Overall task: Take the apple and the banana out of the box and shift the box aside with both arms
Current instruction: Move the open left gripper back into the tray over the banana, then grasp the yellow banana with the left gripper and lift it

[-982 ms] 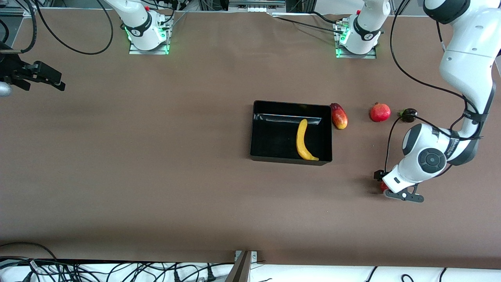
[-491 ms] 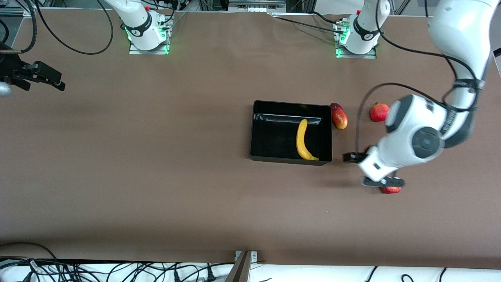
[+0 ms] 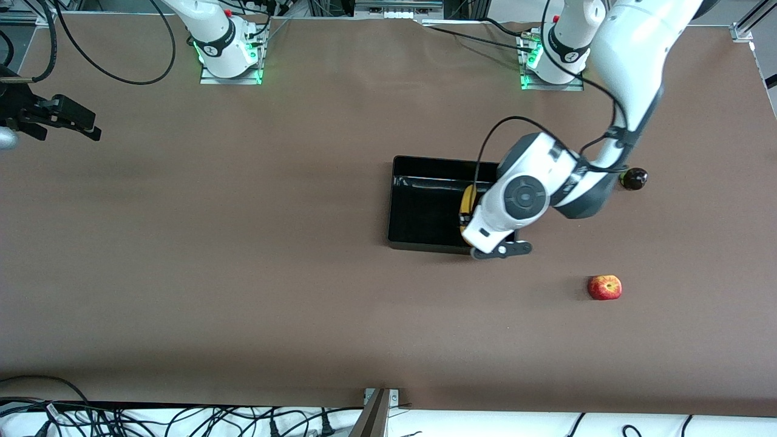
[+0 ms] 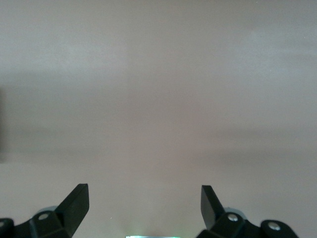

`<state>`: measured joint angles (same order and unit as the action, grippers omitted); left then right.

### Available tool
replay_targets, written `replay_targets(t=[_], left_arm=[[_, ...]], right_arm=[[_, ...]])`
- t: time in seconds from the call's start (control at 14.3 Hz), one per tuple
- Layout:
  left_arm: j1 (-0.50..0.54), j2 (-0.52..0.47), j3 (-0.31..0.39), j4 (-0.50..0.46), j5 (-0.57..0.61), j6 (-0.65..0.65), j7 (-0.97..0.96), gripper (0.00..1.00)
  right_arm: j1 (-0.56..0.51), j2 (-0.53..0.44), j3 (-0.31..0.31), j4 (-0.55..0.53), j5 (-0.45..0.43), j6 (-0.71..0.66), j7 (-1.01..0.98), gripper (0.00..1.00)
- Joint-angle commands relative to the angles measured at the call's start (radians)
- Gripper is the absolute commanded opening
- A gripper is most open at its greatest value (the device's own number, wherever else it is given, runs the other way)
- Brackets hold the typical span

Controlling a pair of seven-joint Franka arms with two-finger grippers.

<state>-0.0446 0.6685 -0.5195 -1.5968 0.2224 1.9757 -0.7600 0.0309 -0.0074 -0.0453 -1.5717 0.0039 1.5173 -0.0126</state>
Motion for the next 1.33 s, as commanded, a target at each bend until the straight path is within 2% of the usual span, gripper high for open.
replay_targets(t=[0.0,0.42,0.63,0.91,0.98,1.12,1.19,1.26], left_arm=[[-0.020,0.003,0.013,-0.066,0.006,0.073,-0.053,1.00],[-0.035,0.013,0.007,-0.219,0.119,0.282,-0.206,1.00],[-0.040,0.055,0.006,-0.224,0.211,0.315,-0.297,1.00],[-0.041,0.089,0.006,-0.224,0.274,0.356,-0.361,1.00],[-0.041,0.089,0.006,-0.226,0.282,0.356,-0.376,0.87],[-0.041,0.091,0.004,-0.226,0.282,0.354,-0.384,0.25],[-0.041,0.091,0.004,-0.226,0.282,0.353,-0.384,0.00],[-0.041,0.089,0.003,-0.224,0.282,0.350,-0.383,0.00]], right_arm=[[-0.003,0.007,0.001,0.016,-0.009,-0.005,-0.013,1.00],[-0.003,0.006,0.001,0.016,-0.009,-0.005,-0.013,1.00],[-0.003,0.006,0.001,0.016,-0.009,-0.005,-0.013,1.00],[-0.003,0.006,-0.001,0.016,-0.009,-0.005,-0.013,1.00],[-0.003,0.007,0.001,0.016,-0.009,-0.005,-0.013,1.00],[-0.003,0.006,0.001,0.016,-0.009,-0.005,-0.013,1.00],[-0.003,0.006,0.001,0.016,-0.009,-0.005,-0.013,1.00],[-0.003,0.006,-0.001,0.016,-0.009,-0.005,-0.013,1.00]])
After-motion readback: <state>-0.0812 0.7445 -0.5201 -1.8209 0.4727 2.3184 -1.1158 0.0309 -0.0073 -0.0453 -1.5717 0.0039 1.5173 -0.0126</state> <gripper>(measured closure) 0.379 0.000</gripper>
